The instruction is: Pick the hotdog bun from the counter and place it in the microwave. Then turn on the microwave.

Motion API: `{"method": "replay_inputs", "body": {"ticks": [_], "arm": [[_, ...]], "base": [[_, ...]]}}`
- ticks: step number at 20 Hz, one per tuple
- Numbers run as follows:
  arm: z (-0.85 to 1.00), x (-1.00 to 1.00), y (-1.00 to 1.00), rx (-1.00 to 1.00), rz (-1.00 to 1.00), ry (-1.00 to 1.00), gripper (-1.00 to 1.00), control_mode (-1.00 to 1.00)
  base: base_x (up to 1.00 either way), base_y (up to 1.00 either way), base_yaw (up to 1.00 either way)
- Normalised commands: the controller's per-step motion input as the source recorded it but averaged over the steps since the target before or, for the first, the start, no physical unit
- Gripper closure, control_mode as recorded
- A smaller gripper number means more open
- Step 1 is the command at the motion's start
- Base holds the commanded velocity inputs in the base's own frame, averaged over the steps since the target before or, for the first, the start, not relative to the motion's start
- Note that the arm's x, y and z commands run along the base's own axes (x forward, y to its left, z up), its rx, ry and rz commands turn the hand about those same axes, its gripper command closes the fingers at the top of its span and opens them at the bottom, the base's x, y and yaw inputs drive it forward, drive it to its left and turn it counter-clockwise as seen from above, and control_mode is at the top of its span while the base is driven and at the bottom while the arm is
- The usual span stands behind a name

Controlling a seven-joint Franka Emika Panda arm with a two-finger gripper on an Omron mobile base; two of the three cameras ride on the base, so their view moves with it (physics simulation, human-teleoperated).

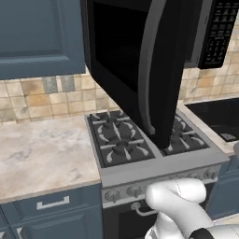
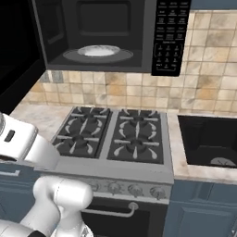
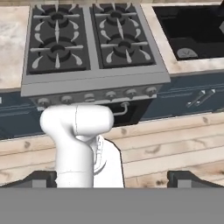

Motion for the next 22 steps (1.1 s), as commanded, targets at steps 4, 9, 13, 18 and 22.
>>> {"method": "replay_inputs", "body": {"ticks": [4, 9, 13, 18, 22], "arm": [[0.00, 0.00, 0.00, 0.00, 0.00, 0.00, -1.00, 1.00], [0.00, 0.00, 0.00, 0.00, 0.00, 0.00, -1.00, 1.00], [0.00, 0.00, 0.00, 0.00, 0.00, 0.00, -1.00, 1.00], [0.00, 0.00, 0.00, 0.00, 0.00, 0.00, -1.00, 1.00], [0.00, 0.00, 0.00, 0.00, 0.00, 0.00, -1.00, 1.00]], "base": [[0.00, -0.11, -0.57], [0.00, -0.02, -0.76], [0.00, 0.00, -0.84], [0.00, 0.00, -0.85], [0.00, -0.07, -0.80]]}}
